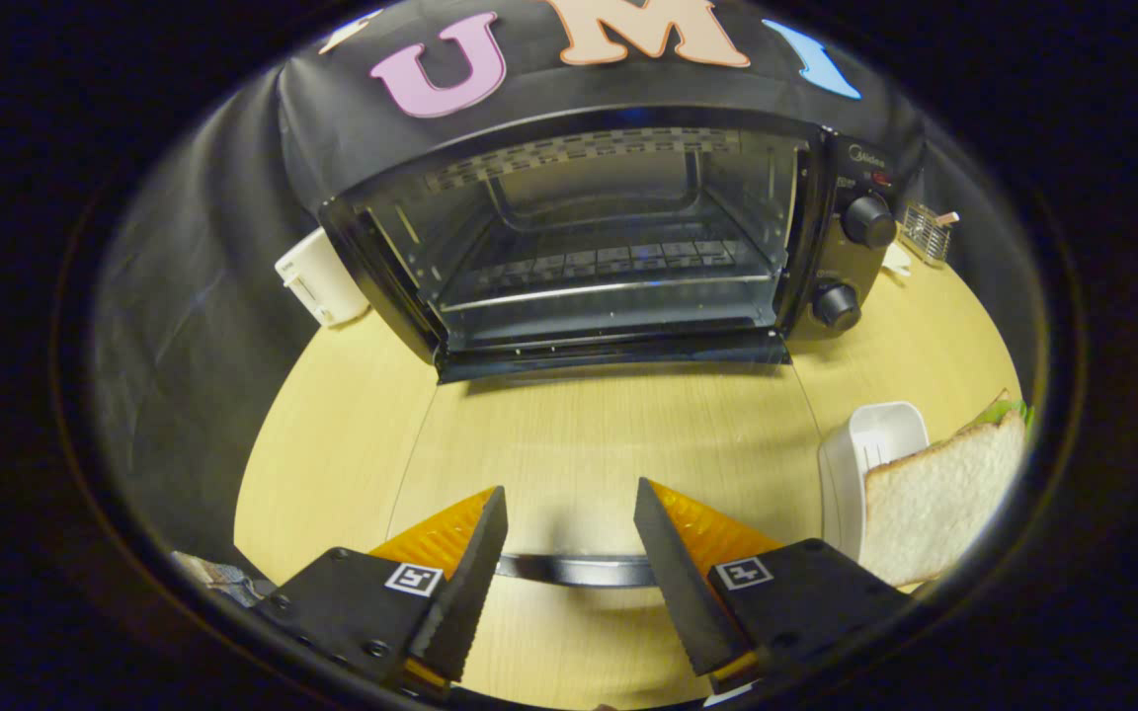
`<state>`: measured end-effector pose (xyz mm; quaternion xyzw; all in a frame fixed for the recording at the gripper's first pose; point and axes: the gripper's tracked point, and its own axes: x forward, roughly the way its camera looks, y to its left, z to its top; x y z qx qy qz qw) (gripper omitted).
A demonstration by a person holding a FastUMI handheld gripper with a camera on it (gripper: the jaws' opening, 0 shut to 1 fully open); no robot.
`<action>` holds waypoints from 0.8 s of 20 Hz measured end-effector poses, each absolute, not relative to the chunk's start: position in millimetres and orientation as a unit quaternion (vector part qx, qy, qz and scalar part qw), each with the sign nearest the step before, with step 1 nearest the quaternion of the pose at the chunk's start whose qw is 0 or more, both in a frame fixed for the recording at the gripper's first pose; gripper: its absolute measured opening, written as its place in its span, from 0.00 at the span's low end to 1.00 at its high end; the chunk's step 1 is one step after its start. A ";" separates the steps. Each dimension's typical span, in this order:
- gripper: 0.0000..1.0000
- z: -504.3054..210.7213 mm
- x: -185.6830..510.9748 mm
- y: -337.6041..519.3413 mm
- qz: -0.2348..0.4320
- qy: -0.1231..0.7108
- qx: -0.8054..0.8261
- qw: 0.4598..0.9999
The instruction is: Open the toaster oven, put the food inside, and close the toaster oven door.
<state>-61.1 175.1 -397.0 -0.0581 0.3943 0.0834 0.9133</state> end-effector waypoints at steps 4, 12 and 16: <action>0.84 -393.6 -63.8 175.9 0.095 0.399 -0.052 0.911; 0.84 -370.5 -73.4 187.5 0.151 0.408 -0.053 0.899; 0.85 -320.7 -73.6 190.1 0.166 0.385 -0.035 0.907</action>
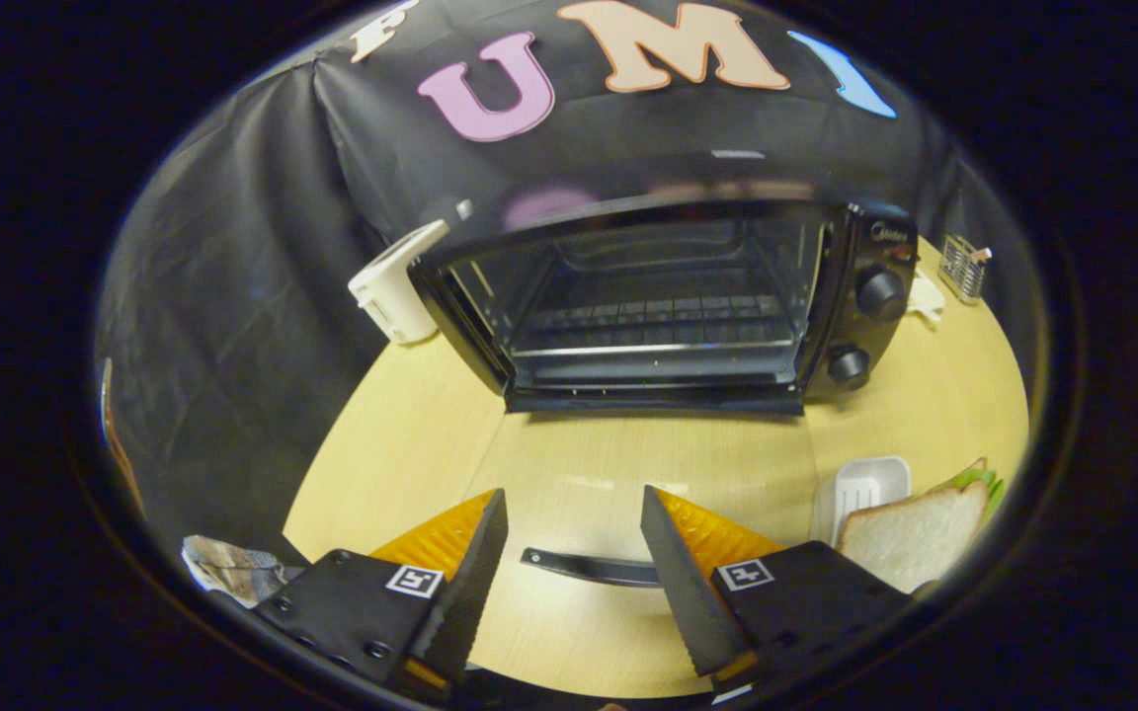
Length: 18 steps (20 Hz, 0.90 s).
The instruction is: Open the toaster oven, put the food inside, and close the toaster oven door.
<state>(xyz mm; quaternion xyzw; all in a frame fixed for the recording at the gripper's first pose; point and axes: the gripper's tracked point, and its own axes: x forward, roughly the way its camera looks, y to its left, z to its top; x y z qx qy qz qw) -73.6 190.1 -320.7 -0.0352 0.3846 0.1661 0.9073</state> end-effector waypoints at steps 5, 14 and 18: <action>0.85 -244.2 -65.8 145.0 0.138 0.337 -0.041 0.930; 0.85 -207.4 -65.6 12.1 0.037 0.356 -0.088 0.930; 0.85 -227.1 -70.4 -26.4 0.014 0.390 -0.101 0.915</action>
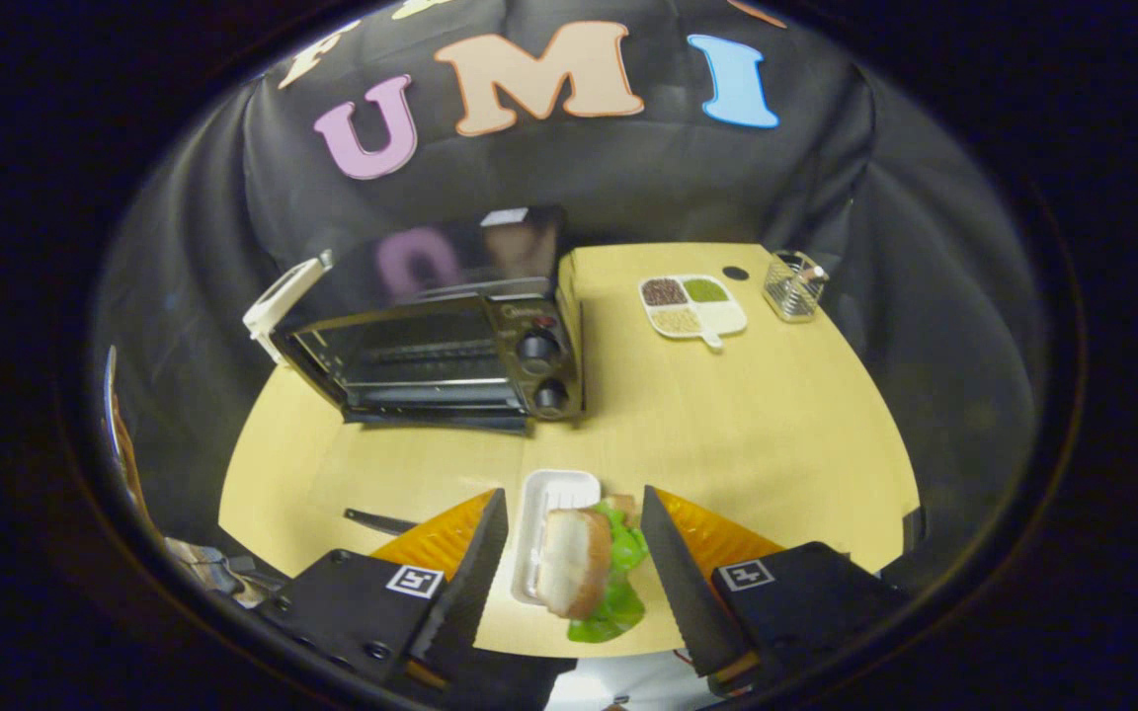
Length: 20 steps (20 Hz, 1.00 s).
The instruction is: Open the toaster oven, put the food inside, and close the toaster oven door.
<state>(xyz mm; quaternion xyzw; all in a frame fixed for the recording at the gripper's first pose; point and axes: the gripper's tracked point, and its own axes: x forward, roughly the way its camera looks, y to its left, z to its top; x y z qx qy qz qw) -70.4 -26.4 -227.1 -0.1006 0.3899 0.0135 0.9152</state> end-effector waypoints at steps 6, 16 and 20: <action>0.85 -264.3 -86.5 -48.5 -0.005 0.439 -0.083 0.895; 0.41 -289.8 -95.3 -39.5 0.005 0.486 -0.021 0.874; 0.34 -279.5 -95.8 -25.8 0.020 0.477 0.007 0.879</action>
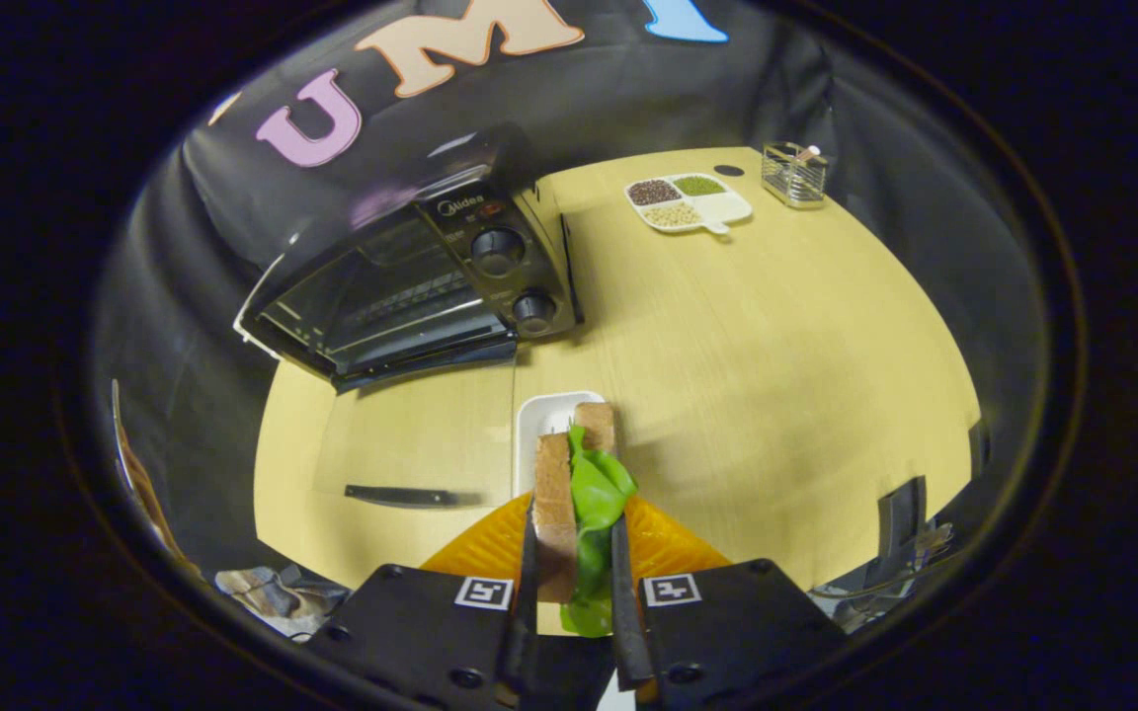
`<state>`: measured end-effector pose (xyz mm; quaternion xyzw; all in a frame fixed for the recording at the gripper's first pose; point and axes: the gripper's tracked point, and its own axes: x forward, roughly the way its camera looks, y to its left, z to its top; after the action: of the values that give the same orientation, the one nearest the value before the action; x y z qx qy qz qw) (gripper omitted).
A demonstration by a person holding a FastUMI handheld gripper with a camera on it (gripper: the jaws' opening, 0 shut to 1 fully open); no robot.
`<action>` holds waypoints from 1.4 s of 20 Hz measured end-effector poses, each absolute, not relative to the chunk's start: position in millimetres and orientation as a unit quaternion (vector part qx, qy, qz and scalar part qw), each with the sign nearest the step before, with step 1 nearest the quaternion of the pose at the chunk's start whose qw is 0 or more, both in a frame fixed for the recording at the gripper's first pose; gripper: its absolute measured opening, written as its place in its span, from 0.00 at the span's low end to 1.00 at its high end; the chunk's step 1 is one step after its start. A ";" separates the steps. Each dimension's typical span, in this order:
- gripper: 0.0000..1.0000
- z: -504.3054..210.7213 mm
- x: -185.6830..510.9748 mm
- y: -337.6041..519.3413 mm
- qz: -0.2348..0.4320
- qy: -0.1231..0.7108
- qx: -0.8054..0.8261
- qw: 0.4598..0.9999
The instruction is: Open the toaster oven, put the food inside, and close the toaster oven door.
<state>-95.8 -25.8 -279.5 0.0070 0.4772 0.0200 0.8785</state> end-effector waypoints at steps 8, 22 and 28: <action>0.34 -248.2 -87.0 -12.8 0.009 0.437 0.068 0.897; 0.33 -259.1 -54.9 114.6 0.083 0.369 0.265 0.887; 0.33 -268.5 -38.3 154.2 0.111 0.363 0.311 0.871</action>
<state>-38.3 154.2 -268.5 0.3113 0.3634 0.1114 0.8710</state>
